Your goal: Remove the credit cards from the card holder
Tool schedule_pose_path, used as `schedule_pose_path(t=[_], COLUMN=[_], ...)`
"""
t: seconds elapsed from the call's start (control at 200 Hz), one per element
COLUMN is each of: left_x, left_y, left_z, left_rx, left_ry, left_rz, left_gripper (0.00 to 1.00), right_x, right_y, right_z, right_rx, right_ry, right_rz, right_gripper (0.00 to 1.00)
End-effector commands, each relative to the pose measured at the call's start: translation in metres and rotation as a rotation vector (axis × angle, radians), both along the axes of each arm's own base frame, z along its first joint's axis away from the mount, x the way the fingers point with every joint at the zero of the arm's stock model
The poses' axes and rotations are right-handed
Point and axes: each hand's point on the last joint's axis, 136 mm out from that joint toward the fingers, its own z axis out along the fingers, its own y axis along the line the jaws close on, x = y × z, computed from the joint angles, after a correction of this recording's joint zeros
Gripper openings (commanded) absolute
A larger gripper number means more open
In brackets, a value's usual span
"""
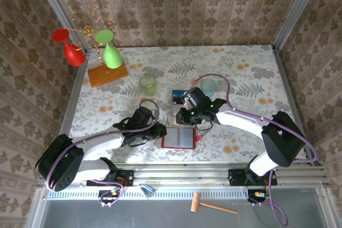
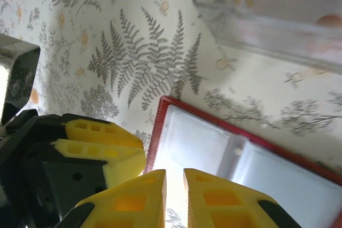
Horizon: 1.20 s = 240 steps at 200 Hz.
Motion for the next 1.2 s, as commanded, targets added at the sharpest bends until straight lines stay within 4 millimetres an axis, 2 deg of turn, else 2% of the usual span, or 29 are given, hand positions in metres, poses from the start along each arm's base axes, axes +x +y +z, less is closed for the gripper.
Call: schedule_pose_path(t=[0.0, 0.15, 0.525, 0.91, 1.195], left_x=[-0.008, -0.013, -0.021, -0.025, -0.025], left_y=[0.011, 0.010, 0.011, 0.015, 0.015], left_z=[-0.012, -0.022, -0.037, -0.040, -0.041], left_rx=[0.060, 0.060, 0.075, 0.072, 0.076], left_ry=[0.034, 0.068, 0.129, 0.138, 0.140], left_rz=[-0.002, -0.017, -0.031, -0.011, -0.012], left_gripper=[0.19, 0.16, 0.13, 0.13, 0.13], right_x=[-0.014, -0.021, -0.026, -0.039, -0.048], right_y=[0.014, 0.024, 0.023, 0.037, 0.029], right_z=[-0.015, -0.023, -0.041, -0.057, -0.069], right_rx=[0.040, 0.048, 0.011, 0.038, -0.018], right_ry=[0.099, 0.122, 0.169, 0.249, 0.269], right_rz=[-0.027, -0.020, -0.034, -0.024, -0.036], right_gripper=[0.16, 0.16, 0.22, 0.26, 0.28])
